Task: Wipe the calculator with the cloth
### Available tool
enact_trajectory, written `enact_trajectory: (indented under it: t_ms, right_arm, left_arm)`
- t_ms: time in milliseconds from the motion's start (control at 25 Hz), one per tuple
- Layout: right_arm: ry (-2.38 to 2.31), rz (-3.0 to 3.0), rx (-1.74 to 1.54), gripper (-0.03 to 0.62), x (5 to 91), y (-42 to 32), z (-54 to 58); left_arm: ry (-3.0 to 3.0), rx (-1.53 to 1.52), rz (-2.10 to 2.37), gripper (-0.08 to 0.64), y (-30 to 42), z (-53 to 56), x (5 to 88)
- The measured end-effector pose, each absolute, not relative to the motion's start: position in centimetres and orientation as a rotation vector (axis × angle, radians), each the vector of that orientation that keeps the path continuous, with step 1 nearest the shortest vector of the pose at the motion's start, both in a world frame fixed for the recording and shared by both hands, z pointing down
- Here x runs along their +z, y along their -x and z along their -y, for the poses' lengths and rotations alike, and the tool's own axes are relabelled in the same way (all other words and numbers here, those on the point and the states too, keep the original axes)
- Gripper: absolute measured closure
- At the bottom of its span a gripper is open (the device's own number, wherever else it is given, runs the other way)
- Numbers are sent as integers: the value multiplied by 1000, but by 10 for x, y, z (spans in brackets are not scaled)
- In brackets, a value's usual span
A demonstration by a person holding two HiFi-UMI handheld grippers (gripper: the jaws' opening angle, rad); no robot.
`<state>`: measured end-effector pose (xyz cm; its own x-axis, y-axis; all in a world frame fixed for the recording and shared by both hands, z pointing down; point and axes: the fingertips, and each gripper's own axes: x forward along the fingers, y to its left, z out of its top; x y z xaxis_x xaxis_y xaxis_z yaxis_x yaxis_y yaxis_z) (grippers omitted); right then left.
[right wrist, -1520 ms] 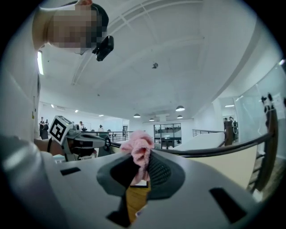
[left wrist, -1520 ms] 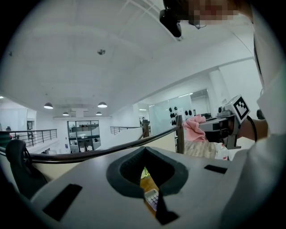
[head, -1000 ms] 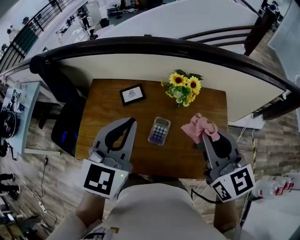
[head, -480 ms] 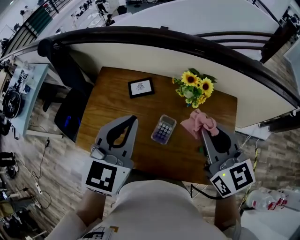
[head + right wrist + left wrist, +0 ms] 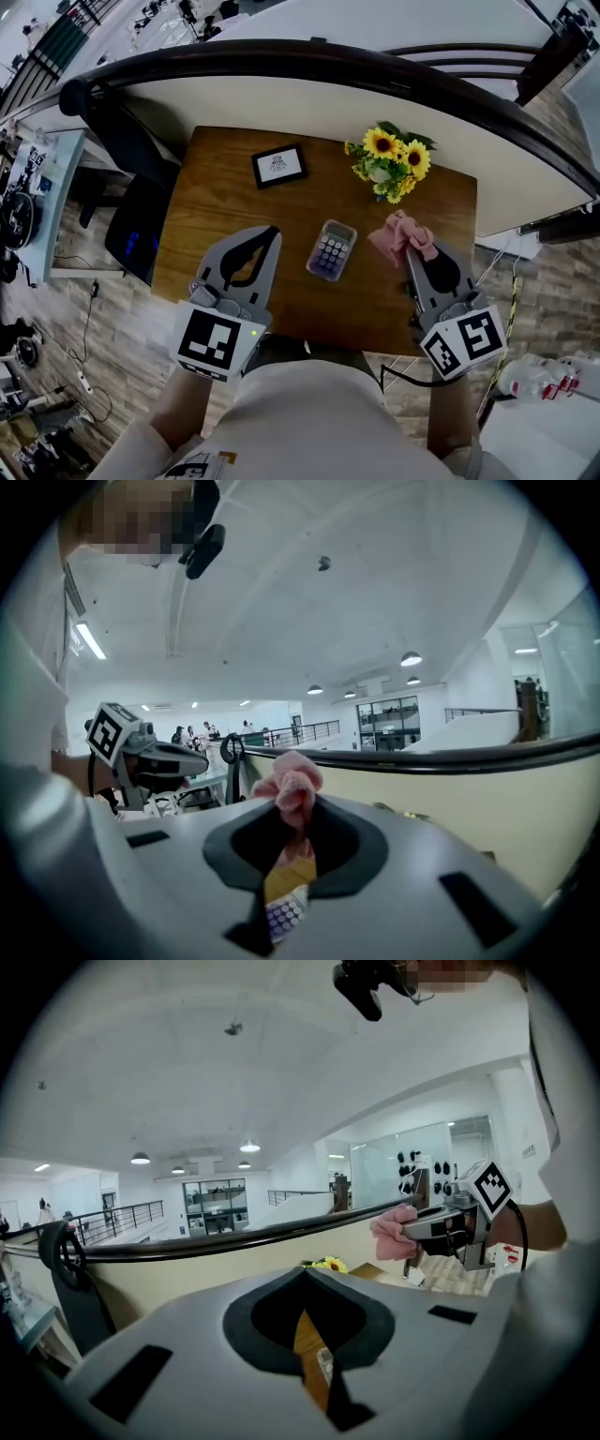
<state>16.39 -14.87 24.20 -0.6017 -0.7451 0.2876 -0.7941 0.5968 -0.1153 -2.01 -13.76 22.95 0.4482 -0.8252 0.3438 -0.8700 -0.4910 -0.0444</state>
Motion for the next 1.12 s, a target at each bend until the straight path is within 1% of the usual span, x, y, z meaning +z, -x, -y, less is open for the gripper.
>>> enact_trajectory:
  t_ms: [320, 1120]
  right_arm:
    - [-1335, 2518, 424, 535, 291, -162, 169]
    - [-1294, 2324, 697, 535, 466, -139, 196]
  left_arm:
    - [-2551, 535, 1362, 557, 9, 153, 283]
    - [-2396, 724, 1027, 557, -20, 167, 482]
